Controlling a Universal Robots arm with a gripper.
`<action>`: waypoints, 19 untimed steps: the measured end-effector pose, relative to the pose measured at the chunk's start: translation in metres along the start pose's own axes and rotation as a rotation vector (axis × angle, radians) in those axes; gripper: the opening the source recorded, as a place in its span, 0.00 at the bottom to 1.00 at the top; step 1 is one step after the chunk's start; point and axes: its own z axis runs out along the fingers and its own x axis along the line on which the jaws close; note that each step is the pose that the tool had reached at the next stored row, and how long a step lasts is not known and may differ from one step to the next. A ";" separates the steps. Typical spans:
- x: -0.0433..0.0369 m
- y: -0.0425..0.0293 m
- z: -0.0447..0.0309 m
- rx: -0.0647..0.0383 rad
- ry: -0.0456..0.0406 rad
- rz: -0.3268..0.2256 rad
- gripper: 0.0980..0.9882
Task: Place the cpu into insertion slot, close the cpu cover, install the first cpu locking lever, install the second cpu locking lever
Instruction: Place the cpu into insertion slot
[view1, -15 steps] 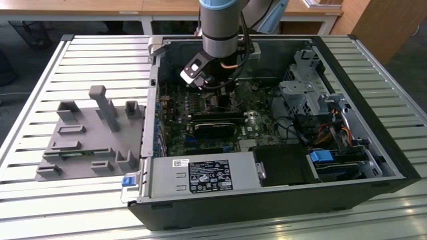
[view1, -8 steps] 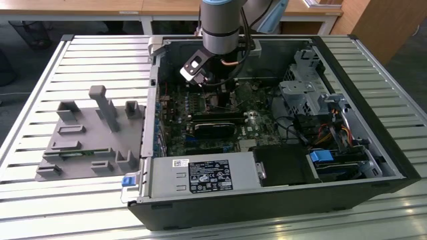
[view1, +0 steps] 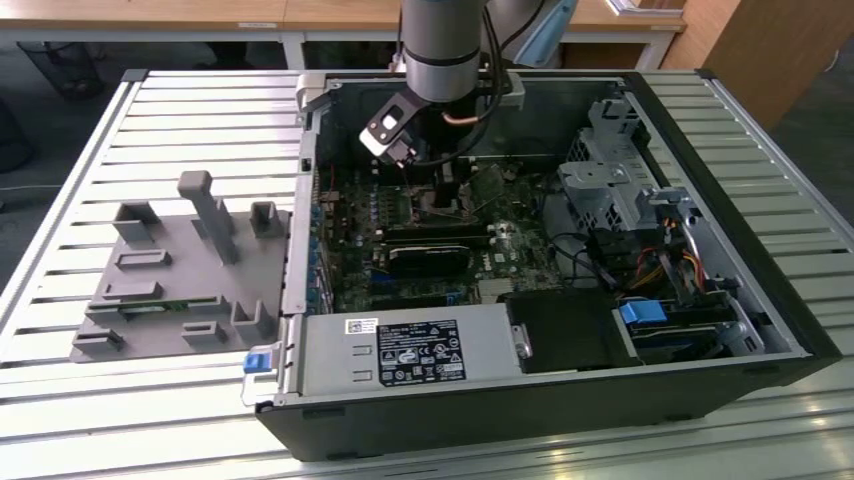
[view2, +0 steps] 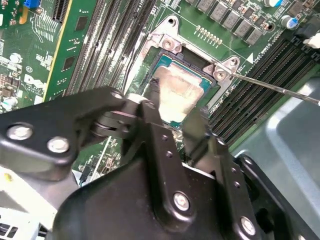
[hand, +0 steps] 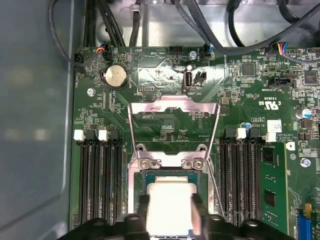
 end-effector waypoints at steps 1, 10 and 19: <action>0.0000 0.0001 -0.0003 0.001 -0.0003 0.000 0.36; 0.0001 0.0027 -0.0029 0.015 -0.0004 0.000 0.03; 0.0001 0.0028 -0.0042 0.015 -0.0006 0.000 0.03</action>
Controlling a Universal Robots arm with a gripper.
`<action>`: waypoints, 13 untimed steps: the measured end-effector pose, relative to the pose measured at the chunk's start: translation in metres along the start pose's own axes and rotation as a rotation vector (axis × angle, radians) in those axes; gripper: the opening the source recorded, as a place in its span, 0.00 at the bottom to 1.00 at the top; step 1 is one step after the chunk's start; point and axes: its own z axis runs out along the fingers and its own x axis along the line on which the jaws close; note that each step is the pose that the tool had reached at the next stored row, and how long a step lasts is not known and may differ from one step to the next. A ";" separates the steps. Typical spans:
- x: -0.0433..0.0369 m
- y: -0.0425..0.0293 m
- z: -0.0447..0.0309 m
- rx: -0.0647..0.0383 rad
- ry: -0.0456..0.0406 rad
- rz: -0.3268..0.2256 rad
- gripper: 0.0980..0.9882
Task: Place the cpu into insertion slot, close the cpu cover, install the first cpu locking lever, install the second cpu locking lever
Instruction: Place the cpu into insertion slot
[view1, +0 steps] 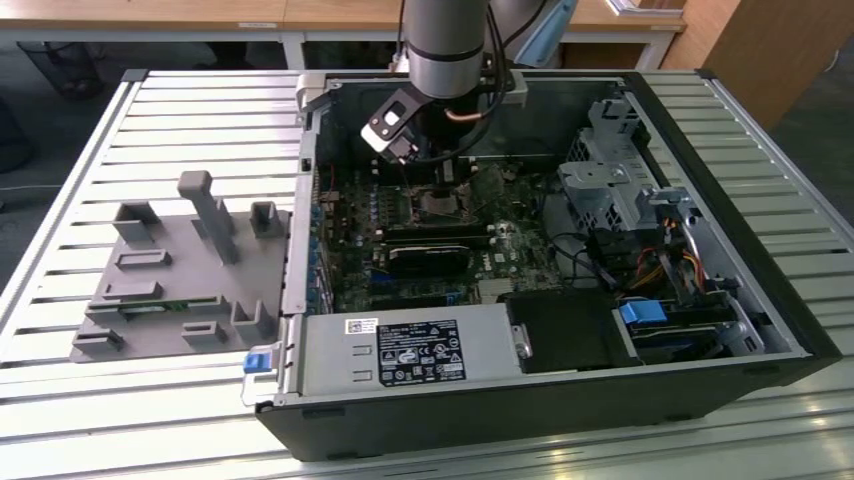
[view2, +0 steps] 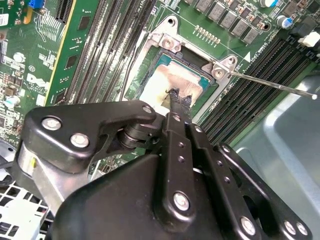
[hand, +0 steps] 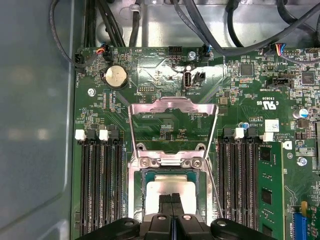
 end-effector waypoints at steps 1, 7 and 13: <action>0.0000 0.0000 -0.0002 0.000 0.0001 0.000 0.03; 0.0001 0.0002 -0.0026 0.000 0.0001 0.000 0.03; 0.0001 0.0003 -0.0049 0.000 0.0001 0.000 0.03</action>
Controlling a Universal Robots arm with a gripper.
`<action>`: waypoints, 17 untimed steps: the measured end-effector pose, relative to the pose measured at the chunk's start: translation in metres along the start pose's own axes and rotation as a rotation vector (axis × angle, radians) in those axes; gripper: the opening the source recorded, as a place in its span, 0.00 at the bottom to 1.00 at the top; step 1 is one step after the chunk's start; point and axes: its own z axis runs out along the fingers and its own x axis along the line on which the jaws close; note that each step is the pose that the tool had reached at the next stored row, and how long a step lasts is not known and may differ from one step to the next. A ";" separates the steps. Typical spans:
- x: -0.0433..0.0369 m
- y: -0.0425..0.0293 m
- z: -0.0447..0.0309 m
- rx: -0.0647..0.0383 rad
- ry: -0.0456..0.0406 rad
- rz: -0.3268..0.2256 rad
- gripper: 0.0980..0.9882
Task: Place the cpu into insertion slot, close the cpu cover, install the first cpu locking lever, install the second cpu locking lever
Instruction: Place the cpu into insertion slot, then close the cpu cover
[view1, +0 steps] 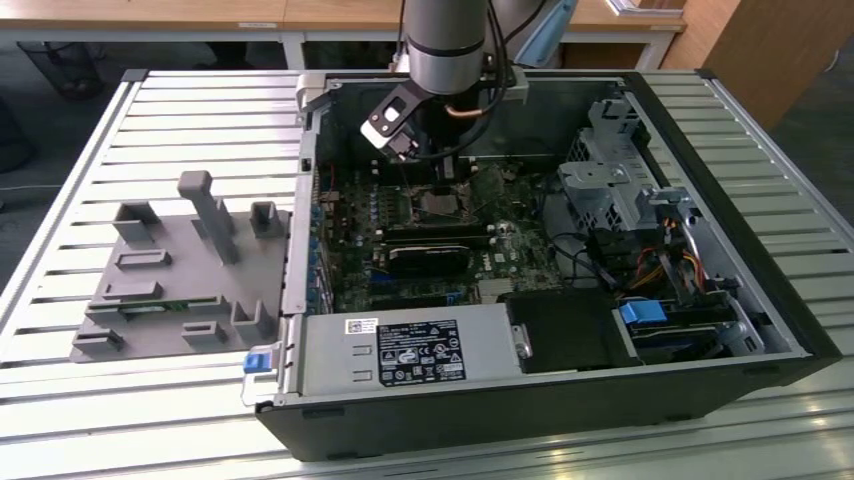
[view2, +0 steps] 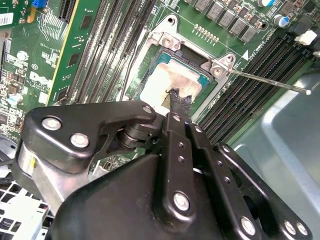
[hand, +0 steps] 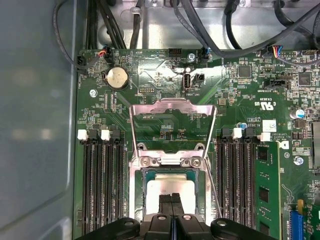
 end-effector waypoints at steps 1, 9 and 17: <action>0.0000 0.0000 -0.0003 0.000 0.0000 0.000 0.03; 0.0001 0.0002 -0.0024 0.000 0.0000 0.000 0.03; 0.0001 0.0003 -0.0045 0.000 0.0000 0.000 0.03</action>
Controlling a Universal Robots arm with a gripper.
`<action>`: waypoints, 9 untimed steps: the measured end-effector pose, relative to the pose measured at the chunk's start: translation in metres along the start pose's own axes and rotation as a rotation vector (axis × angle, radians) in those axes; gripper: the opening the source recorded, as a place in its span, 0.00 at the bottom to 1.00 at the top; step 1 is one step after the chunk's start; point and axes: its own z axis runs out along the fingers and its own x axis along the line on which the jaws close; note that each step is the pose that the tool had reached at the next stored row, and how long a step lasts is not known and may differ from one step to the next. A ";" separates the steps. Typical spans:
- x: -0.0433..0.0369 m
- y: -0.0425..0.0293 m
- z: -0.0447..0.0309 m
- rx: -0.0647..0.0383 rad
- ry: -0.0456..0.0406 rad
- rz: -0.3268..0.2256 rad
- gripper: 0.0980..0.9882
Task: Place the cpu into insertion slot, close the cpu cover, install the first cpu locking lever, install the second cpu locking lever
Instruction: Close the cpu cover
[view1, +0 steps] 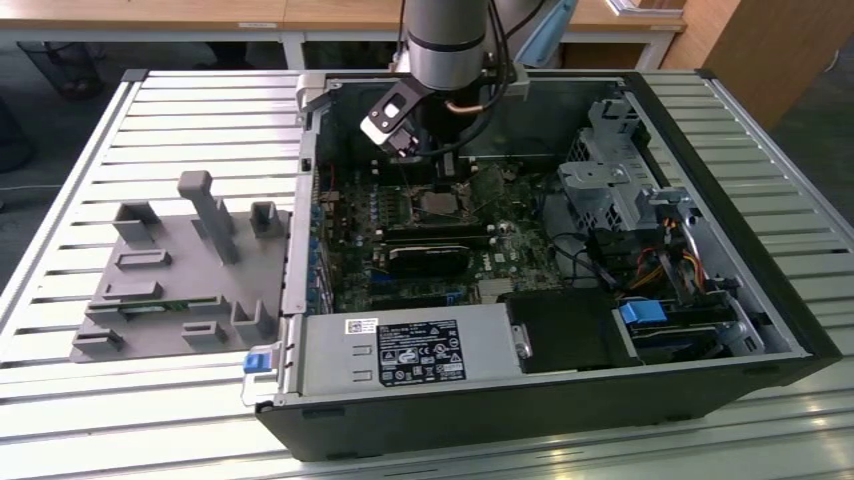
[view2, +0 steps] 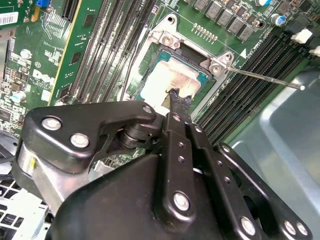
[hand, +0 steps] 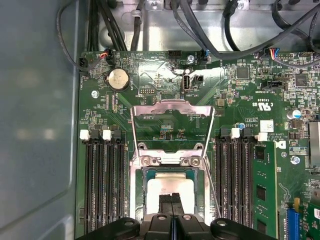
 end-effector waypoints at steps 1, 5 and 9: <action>0.0000 0.0000 -0.0004 0.000 0.0000 0.000 0.03; 0.0000 0.0001 -0.0020 0.000 0.0000 0.000 0.03; 0.0001 0.0003 -0.0038 0.000 0.0000 0.000 0.03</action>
